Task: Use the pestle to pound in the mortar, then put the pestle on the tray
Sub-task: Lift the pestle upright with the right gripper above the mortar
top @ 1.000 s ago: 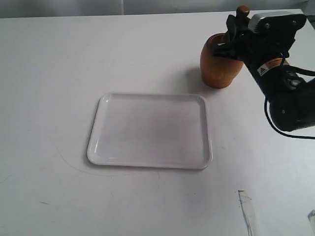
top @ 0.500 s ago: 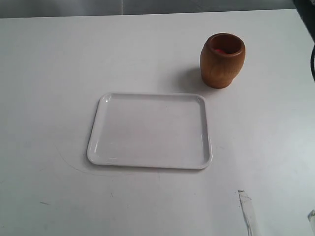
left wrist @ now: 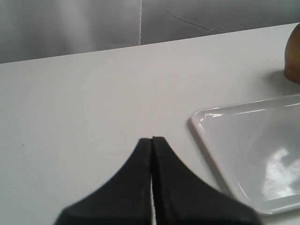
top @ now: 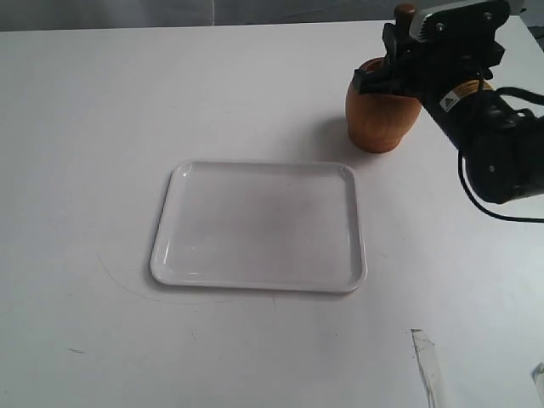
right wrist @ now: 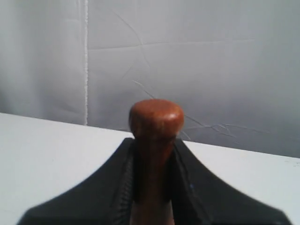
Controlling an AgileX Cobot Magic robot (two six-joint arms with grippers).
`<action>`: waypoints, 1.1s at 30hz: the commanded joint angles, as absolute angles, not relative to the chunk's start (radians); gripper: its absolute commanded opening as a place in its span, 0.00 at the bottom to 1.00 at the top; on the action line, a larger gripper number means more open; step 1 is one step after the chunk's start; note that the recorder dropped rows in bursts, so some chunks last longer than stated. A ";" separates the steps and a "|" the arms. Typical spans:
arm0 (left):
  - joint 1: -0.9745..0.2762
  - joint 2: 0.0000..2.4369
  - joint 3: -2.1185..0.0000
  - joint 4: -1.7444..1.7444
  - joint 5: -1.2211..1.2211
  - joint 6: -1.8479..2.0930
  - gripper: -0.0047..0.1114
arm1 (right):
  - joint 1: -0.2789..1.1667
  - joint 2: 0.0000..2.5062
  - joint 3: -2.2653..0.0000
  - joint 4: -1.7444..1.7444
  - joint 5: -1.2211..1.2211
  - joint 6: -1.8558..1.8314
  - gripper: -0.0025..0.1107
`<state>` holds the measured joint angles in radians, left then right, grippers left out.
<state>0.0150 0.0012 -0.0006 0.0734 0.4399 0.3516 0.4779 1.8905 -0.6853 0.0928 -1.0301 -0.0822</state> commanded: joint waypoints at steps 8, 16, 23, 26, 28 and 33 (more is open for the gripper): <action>0.007 0.000 0.000 0.066 0.437 0.343 0.04 | 0.474 1.673 -0.679 0.073 -1.101 -0.095 0.02; 0.007 0.000 0.000 0.066 0.437 0.343 0.04 | 0.474 1.411 -0.748 0.009 -0.942 -0.105 0.02; 0.007 0.000 0.000 0.066 0.437 0.343 0.04 | 0.474 1.585 -0.746 0.044 -0.904 -0.133 0.02; 0.007 0.000 0.000 0.066 0.437 0.343 0.04 | 0.474 1.729 -0.746 0.044 -0.914 -0.112 0.02; 0.007 0.000 0.000 0.066 0.437 0.343 0.04 | 0.474 1.821 -0.746 0.067 -0.914 -0.088 0.02; 0.007 0.000 0.000 0.066 0.437 0.343 0.04 | 0.476 1.945 -0.746 0.082 -0.915 -0.080 0.02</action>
<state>0.0150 0.0012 -0.0006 0.0734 0.4399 0.3516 0.4779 1.9015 -0.7540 0.0705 -0.9515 -0.0869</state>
